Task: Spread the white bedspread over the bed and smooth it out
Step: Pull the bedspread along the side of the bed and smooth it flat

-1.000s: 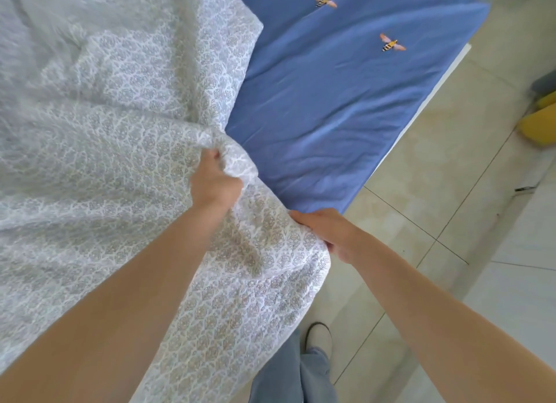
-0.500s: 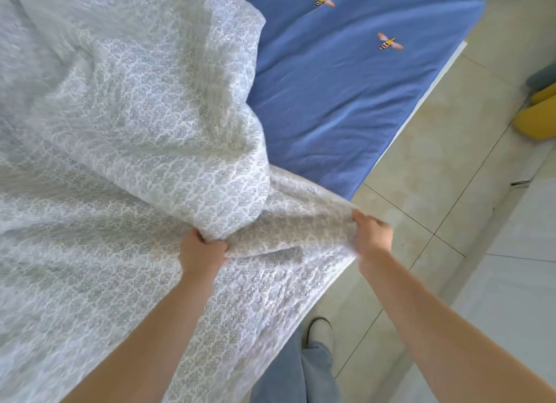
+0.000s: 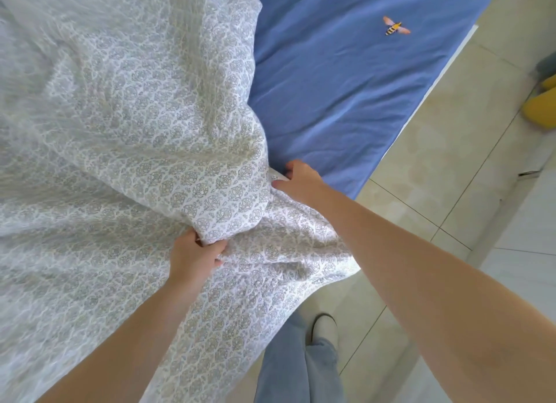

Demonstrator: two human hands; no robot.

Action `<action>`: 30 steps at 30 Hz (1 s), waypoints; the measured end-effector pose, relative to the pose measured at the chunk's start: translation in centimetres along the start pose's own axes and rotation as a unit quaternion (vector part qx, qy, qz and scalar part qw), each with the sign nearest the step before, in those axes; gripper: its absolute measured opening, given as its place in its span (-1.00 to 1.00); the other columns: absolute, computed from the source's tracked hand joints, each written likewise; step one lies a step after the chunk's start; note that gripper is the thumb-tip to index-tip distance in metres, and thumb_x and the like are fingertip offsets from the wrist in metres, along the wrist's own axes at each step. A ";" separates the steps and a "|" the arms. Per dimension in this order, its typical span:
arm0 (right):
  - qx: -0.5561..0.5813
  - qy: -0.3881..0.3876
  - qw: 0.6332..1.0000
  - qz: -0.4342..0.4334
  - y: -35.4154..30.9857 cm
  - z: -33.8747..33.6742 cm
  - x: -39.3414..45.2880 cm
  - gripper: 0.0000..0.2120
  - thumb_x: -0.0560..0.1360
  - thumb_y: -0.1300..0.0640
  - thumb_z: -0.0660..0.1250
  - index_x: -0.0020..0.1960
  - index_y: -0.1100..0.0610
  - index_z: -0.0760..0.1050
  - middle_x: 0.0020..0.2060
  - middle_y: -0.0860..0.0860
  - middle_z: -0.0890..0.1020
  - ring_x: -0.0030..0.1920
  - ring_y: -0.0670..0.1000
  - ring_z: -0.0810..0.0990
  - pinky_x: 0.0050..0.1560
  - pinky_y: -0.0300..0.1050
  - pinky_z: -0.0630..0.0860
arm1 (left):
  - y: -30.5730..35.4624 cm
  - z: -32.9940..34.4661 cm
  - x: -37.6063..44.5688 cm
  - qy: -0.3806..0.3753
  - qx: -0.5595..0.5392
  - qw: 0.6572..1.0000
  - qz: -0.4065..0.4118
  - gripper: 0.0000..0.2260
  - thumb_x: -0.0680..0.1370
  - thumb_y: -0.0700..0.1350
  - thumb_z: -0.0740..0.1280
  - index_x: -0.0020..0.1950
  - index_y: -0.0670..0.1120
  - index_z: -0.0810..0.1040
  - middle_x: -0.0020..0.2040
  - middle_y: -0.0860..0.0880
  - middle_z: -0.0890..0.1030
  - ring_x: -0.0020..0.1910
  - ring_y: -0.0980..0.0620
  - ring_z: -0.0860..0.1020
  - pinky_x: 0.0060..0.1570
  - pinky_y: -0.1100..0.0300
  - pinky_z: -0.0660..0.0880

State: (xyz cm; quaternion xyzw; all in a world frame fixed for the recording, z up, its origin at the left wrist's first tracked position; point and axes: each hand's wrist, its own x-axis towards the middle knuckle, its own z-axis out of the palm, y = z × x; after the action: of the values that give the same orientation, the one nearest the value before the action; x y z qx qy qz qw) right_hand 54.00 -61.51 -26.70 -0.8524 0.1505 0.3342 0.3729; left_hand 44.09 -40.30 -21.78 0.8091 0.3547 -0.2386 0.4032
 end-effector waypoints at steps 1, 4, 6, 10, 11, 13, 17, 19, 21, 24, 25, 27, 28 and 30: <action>-0.028 -0.021 0.999 -0.007 -0.4 0.5 0.4 -0.59 0.47 -0.06 0.35 0.18 0.20 0.46 0.02 0.11 0.59 -0.01 0.13 0.58 -0.18 -0.10 0.43 | 0.0 0.1 0.1 -0.005 -0.003 1.000 -0.004 -0.84 0.50 -0.21 0.48 -0.19 -0.14 0.51 -0.26 -0.11 0.59 -0.23 -0.08 0.68 -0.28 0.16 0.63; -0.064 -0.062 0.995 -0.042 -1.4 0.4 0.4 -0.68 0.57 -0.01 0.24 -0.23 0.20 0.45 -0.33 0.05 0.52 -0.31 0.02 0.47 -0.33 -0.16 0.36 | 0.7 0.2 0.2 -0.029 -0.015 0.999 -0.020 -0.89 0.52 -0.16 0.46 -0.04 -0.10 0.55 -0.11 -0.10 0.64 -0.25 -0.01 0.70 -0.22 0.12 0.66; -0.048 -0.010 0.998 -0.048 -1.9 -2.1 0.5 -0.63 0.62 0.06 0.18 -0.34 0.14 0.36 -0.39 -0.01 0.45 -0.33 0.00 0.42 -0.33 -0.16 0.34 | 1.7 0.3 0.3 -0.055 -0.046 0.997 -0.031 -0.91 0.56 -0.15 0.40 -0.01 -0.12 0.52 -0.08 -0.07 0.63 -0.22 -0.03 0.71 -0.28 0.20 0.63; 0.130 0.257 0.957 0.030 -0.2 -11.0 2.0 -0.79 0.56 0.13 0.17 -0.22 0.09 0.45 -0.29 0.04 0.44 -0.18 0.03 0.38 -0.18 -0.09 0.37 | 6.7 1.4 0.8 -0.074 -0.120 0.990 -0.012 -0.96 0.63 -0.13 0.30 -0.01 -0.08 0.49 -0.03 -0.03 0.58 -0.16 -0.05 0.71 -0.16 0.16 0.65; 0.214 0.315 0.923 0.053 0.7 -13.5 2.3 -0.78 0.52 0.15 0.17 -0.30 0.11 0.40 -0.36 0.00 0.40 -0.24 0.04 0.36 -0.27 -0.12 0.37 | 8.6 1.8 1.5 -0.084 -0.167 0.982 -0.017 -0.92 0.63 -0.16 0.28 0.11 -0.11 0.51 0.00 -0.02 0.54 -0.10 -0.06 0.69 -0.10 0.14 0.65; 0.325 0.375 0.863 0.096 3.0 -17.7 3.4 -0.77 0.42 0.14 0.20 -0.39 0.12 0.29 -0.44 -0.01 0.30 -0.32 0.07 0.26 -0.41 -0.15 0.30 | 12.4 2.8 3.6 -0.123 -0.260 0.958 -0.019 -0.68 0.65 -0.21 0.25 0.41 -0.20 0.41 -0.03 0.01 0.52 -0.03 -0.05 0.63 0.08 0.04 0.61; 0.338 0.334 0.867 0.150 5.3 -18.2 3.6 -0.83 0.44 0.08 0.25 -0.30 0.11 0.45 -0.29 0.10 0.44 -0.21 0.09 0.38 -0.21 0.01 0.40 | 15.4 5.1 6.7 -0.165 -0.025 0.979 0.113 -0.56 0.65 0.01 0.24 0.45 -0.20 0.35 0.15 -0.05 0.60 0.18 -0.06 0.58 0.17 -0.02 0.51; 0.361 0.275 0.874 0.173 5.8 -16.2 2.6 -0.80 0.53 0.03 0.30 -0.06 0.17 0.55 -0.18 0.10 0.54 -0.13 0.13 0.53 -0.06 0.07 0.53 | 13.9 6.3 6.8 -0.216 0.168 0.944 0.185 -0.41 0.63 0.11 0.26 0.59 -0.03 0.15 0.58 -0.08 0.19 0.50 -0.09 0.28 0.42 -0.05 0.29; 0.415 0.181 0.873 0.183 6.2 -14.1 1.8 -0.83 0.52 0.11 0.38 0.01 0.21 0.56 -0.14 0.11 0.59 -0.12 0.14 0.59 0.01 0.07 0.56 | 11.5 7.3 6.2 -0.274 0.221 0.910 0.220 -0.28 0.61 0.11 0.29 0.62 0.14 -0.10 0.63 -0.02 -0.18 0.59 -0.04 0.01 0.51 -0.09 0.11; 0.279 0.135 0.935 0.171 6.8 -12.3 1.4 -0.87 0.48 0.15 0.44 -0.09 0.18 0.51 -0.22 0.11 0.57 -0.22 0.08 0.54 -0.11 -0.02 0.52 | 8.2 8.5 5.6 -0.234 0.303 0.879 0.285 -0.17 0.58 0.13 0.32 0.55 0.29 -0.30 0.61 0.05 -0.28 0.59 -0.01 -0.24 0.53 -0.22 -0.04; 0.250 0.169 0.939 0.163 7.1 -12.5 1.4 -0.85 0.50 0.13 0.40 -0.16 0.18 0.48 -0.29 0.12 0.53 -0.30 0.08 0.50 -0.22 -0.06 0.47 | 7.4 8.8 5.7 -0.209 0.320 0.873 0.304 -0.16 0.58 0.15 0.31 0.53 0.32 -0.34 0.60 0.06 -0.28 0.58 0.00 -0.26 0.52 -0.25 -0.07; 0.285 0.259 0.914 0.126 8.2 -13.9 1.2 -0.74 0.53 0.07 0.32 -0.23 0.23 0.48 -0.36 0.18 0.54 -0.38 0.15 0.48 -0.30 -0.04 0.47 | 6.5 9.4 5.5 -0.181 0.337 0.867 0.318 -0.19 0.59 0.19 0.25 0.51 0.33 -0.38 0.59 0.10 -0.30 0.57 0.01 -0.29 0.50 -0.30 -0.13; 0.316 0.307 0.891 0.113 8.9 -14.8 1.1 -0.74 0.52 0.05 0.30 -0.19 0.25 0.51 -0.35 0.19 0.57 -0.37 0.17 0.51 -0.27 -0.01 0.51 | 6.2 9.7 5.3 -0.172 0.347 0.865 0.320 -0.22 0.60 0.21 0.21 0.50 0.33 -0.39 0.58 0.11 -0.33 0.56 0.01 -0.31 0.48 -0.33 -0.15; 0.337 0.350 0.866 0.119 10.4 -15.9 0.9 -0.86 0.52 0.13 0.29 -0.10 0.18 0.57 -0.39 0.09 0.52 -0.41 0.06 0.44 -0.38 -0.16 0.46 | 5.8 10.1 5.2 -0.160 0.388 0.849 0.320 -0.28 0.62 0.23 0.13 0.50 0.33 -0.40 0.56 0.12 -0.41 0.54 -0.02 -0.38 0.45 -0.39 -0.16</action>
State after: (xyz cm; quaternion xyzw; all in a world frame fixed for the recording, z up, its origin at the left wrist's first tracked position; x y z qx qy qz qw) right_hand 56.67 -80.27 -25.01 -0.7116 0.4752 -0.0154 0.5173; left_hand 50.81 -49.07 -28.18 0.9191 -0.1145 -0.3408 0.1614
